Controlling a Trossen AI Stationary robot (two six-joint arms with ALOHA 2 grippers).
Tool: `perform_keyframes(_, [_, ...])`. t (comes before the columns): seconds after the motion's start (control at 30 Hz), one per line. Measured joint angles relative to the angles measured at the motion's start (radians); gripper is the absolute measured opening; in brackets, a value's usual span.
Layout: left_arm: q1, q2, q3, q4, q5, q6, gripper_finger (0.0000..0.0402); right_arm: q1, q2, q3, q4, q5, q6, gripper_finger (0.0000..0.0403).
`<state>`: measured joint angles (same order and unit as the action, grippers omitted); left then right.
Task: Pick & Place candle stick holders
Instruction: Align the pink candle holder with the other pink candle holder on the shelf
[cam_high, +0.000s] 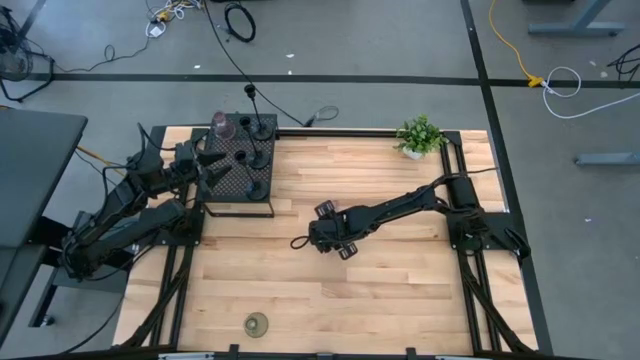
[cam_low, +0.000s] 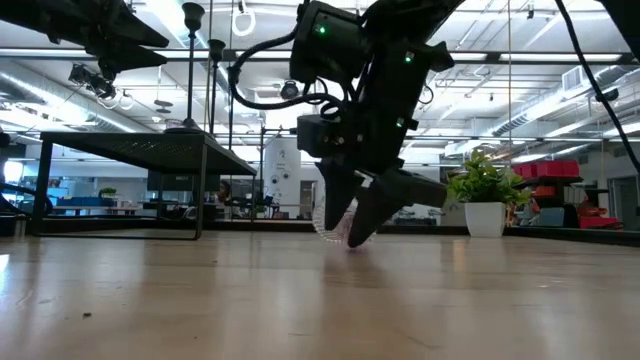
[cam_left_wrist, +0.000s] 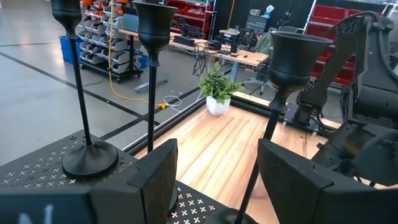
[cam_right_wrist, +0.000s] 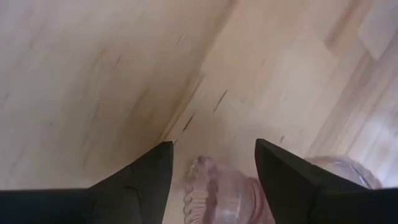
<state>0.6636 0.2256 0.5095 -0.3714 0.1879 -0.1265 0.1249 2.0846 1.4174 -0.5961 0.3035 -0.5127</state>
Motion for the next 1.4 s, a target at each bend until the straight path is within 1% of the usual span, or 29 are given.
perform_keyframes(0.07, [0.0,0.0,0.0,0.0,0.0,0.0,0.0224,0.0,-0.005,0.0,0.001,0.008,-0.001,0.0217])
perform_keyframes(0.2, [0.0,0.0,0.0,-0.002,0.0,0.0,0.0224,0.004,-0.025,0.0,0.014,0.057,0.024,0.0198])
perform_keyframes(0.33, [0.0,0.0,0.0,-0.002,0.0,0.002,0.0224,0.017,-0.039,0.005,0.032,0.069,0.031,0.0181])
perform_keyframes(0.43, [0.0,0.0,0.0,-0.002,0.0,0.003,0.0224,0.036,-0.042,0.027,0.032,0.111,0.033,0.0172])
perform_keyframes(0.5, [0.0,0.0,0.0,-0.002,0.0,0.002,0.0224,0.046,-0.042,0.039,0.032,0.148,0.032,0.0168])
perform_keyframes(0.57, [0.0,0.0,0.0,-0.002,0.0,0.002,0.0224,0.053,-0.043,0.043,0.03,0.208,0.024,0.0165])
perform_keyframes(0.7, [0.0,0.0,0.0,-0.003,0.0,0.002,0.0224,0.056,-0.043,0.043,-0.048,0.385,0.045,0.0159])
perform_keyframes(0.77, [0.0,0.0,0.0,-0.007,0.0,0.002,0.0224,0.052,-0.043,0.043,-0.108,0.401,0.089,0.0156])
perform_keyframes(0.87, [0.0,0.001,0.0,-0.01,0.0,0.003,0.0224,0.045,-0.043,0.043,-0.171,0.346,0.163,0.0153])
perform_keyframes(0.97, [0.0,0.001,0.0,-0.01,0.0,0.002,0.0224,0.045,-0.043,0.043,-0.21,0.334,0.251,0.0152])
perform_keyframes(1.07, [0.0,0.001,0.0,-0.01,0.0,0.003,0.0224,0.045,-0.043,0.043,-0.222,0.294,0.401,0.0152])
perform_keyframes(1.17, [0.0,0.001,0.0,-0.009,0.0,0.003,0.0224,0.036,-0.042,0.071,-0.234,0.178,0.618,0.0152])
perform_keyframes(1.27, [0.0,0.001,0.0,-0.009,0.0,0.003,0.0224,0.013,-0.043,0.107,-0.23,0.027,0.869,0.0152])
perform_keyframes(1.33, [0.0,0.001,0.0,-0.009,0.0,0.002,0.0224,-0.005,-0.043,0.127,-0.206,-0.046,1.012,0.0152])
perform_keyframes(1.4, [0.0,0.001,0.0,-0.009,0.0,0.003,0.0224,-0.019,-0.044,0.131,-0.156,-0.113,1.09,0.0152])
